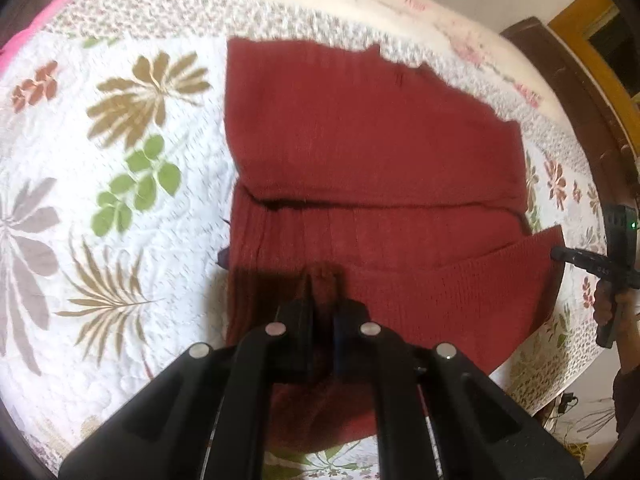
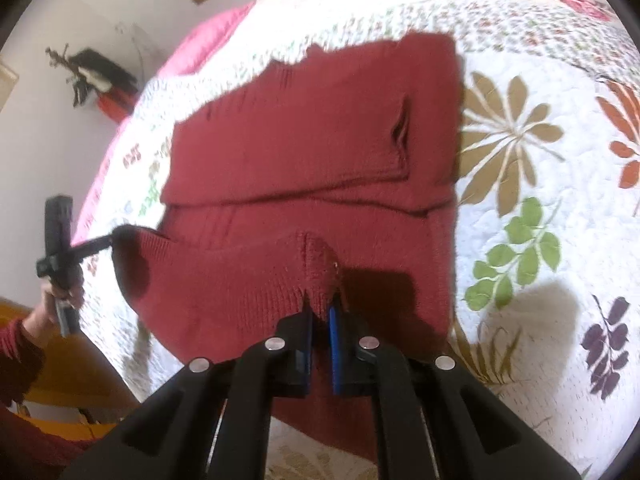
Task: Fold small clothes
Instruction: 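Lift the held hem with both tools and fold it over toward the collar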
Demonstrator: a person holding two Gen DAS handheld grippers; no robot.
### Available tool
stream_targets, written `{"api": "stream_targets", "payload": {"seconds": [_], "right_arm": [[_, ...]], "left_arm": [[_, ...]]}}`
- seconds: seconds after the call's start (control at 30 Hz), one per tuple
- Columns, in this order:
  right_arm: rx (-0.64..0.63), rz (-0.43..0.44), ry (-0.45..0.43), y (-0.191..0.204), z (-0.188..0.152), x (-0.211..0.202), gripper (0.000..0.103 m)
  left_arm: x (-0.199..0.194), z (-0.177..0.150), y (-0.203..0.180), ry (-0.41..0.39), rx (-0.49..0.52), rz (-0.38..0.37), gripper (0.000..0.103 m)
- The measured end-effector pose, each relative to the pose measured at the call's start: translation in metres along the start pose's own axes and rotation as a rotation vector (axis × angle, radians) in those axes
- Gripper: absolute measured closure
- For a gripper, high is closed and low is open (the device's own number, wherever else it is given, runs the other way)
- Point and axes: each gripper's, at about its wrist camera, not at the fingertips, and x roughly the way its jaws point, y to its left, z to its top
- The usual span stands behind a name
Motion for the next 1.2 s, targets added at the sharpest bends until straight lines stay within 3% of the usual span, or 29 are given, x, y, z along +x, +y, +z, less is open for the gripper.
{"api": "stream_targets", "payload": {"seconds": [0.27, 0.5, 0.8, 1.03, 1.2], "right_arm": [[0.018, 0.016, -0.080, -0.005, 0.023, -0.028, 0.096], [-0.013, -0.018, -0.140, -0.005, 0.072, -0.040, 0.096], [-0.022, -0.098, -0.149, -0.017, 0.153, -0.021, 0.096], [0.061, -0.123, -0.184, -0.047, 0.211, -0.007, 0.096], [0.096, -0.165, -0.128, -0.068, 0.235, 0.033, 0.096]], "left_arm": [[-0.020, 0.034, 0.005, -0.091, -0.023, -0.026, 0.097], [-0.019, 0.088, -0.006, -0.170, -0.021, -0.025, 0.097], [0.015, 0.178, -0.016, -0.214, -0.004, 0.015, 0.097], [0.036, 0.232, -0.012, -0.256, -0.024, 0.060, 0.097], [0.081, 0.247, -0.005, -0.181, -0.010, 0.139, 0.097]]}}
